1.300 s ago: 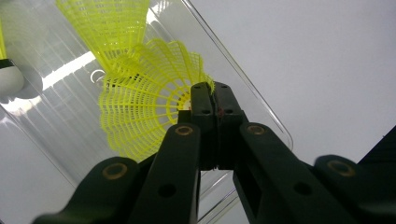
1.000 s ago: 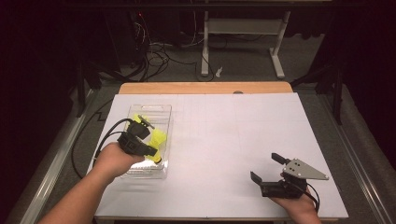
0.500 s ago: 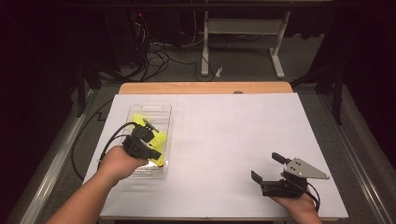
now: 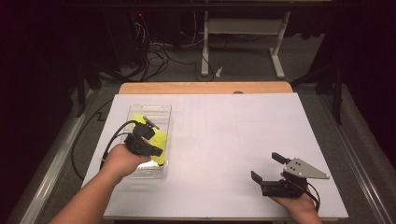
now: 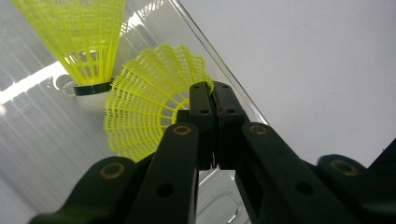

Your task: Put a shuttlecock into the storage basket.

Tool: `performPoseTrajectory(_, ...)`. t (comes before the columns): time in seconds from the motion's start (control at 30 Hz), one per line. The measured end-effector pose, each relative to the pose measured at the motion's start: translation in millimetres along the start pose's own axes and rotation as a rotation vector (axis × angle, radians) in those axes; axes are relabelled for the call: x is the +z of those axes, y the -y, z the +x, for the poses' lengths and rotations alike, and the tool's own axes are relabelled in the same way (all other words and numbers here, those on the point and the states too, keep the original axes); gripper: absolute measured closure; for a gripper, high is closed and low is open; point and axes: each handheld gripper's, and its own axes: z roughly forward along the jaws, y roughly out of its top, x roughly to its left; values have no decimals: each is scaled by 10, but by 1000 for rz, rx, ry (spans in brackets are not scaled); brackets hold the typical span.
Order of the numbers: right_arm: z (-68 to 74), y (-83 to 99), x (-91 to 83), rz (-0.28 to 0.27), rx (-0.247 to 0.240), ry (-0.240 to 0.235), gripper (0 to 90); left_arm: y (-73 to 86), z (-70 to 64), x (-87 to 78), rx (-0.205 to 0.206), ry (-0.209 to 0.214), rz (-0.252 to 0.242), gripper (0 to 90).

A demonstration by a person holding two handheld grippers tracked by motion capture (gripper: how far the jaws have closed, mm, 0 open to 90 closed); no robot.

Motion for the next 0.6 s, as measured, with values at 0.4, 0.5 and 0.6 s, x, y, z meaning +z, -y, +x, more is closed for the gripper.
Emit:
performPoseTrajectory(0.4, -4, 3, 2, 2, 2, 1, 13, 2, -9, -25, 2, 28, 20, 895)
performPoseTrajectory(0.5, -4, -2, 6, -1, 1, 4, 14, 9, 13, -32, -5, 28, 33, 896)
performPoseTrajectory(0.6, 6, -4, 7, 0, -3, 2, 13, 9, 21, -24, -2, 30, 40, 897)
